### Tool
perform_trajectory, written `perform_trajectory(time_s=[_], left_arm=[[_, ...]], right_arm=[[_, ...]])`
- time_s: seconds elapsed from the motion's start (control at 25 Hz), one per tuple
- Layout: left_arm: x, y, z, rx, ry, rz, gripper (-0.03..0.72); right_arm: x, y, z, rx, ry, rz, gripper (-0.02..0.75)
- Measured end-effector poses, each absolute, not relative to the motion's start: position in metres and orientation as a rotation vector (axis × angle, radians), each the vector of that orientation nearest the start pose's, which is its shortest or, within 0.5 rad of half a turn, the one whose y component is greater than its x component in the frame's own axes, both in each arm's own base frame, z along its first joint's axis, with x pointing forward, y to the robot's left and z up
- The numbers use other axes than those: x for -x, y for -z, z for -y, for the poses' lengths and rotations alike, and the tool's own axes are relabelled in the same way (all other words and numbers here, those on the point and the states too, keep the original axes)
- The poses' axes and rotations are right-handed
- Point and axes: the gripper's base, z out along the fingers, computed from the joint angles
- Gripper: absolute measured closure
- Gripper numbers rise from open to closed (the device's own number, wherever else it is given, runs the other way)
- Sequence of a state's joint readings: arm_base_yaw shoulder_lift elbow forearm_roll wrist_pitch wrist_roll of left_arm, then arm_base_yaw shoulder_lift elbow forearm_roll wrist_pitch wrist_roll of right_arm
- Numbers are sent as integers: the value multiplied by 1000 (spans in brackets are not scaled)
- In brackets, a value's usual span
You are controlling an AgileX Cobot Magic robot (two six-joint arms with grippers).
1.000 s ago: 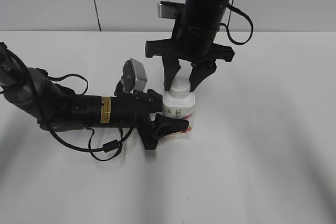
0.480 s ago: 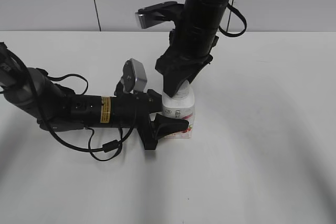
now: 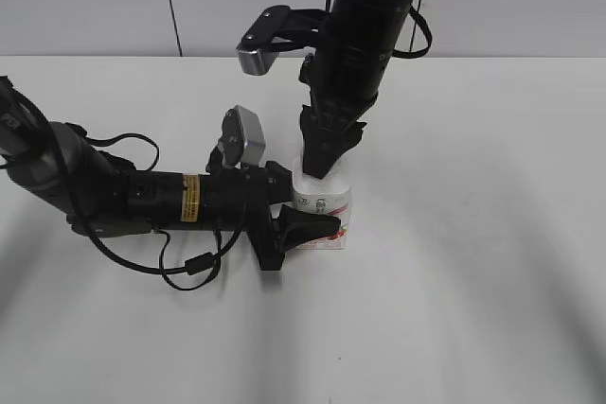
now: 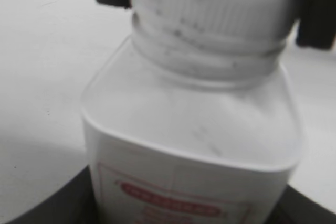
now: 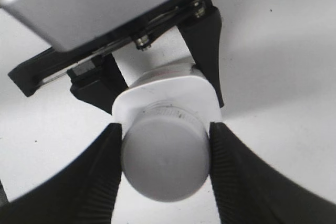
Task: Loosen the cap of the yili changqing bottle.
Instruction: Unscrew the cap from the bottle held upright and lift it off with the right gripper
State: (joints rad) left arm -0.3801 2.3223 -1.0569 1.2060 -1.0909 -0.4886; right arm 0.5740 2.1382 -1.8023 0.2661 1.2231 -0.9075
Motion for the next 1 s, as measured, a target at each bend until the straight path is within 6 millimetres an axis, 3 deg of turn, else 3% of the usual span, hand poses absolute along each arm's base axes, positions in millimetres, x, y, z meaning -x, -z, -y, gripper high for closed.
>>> perform_trajectory(time_s=[0.48,1.0], left_arm=[[-324,-52,211,-1262,1030,-1587,288],[-324,-51,211,-1263,1030,-1587,291]], right_arm=[[-359,-214,-259,2319,-298,-1811,342],[-359,-214,-259,2337,-296,-1787,342]])
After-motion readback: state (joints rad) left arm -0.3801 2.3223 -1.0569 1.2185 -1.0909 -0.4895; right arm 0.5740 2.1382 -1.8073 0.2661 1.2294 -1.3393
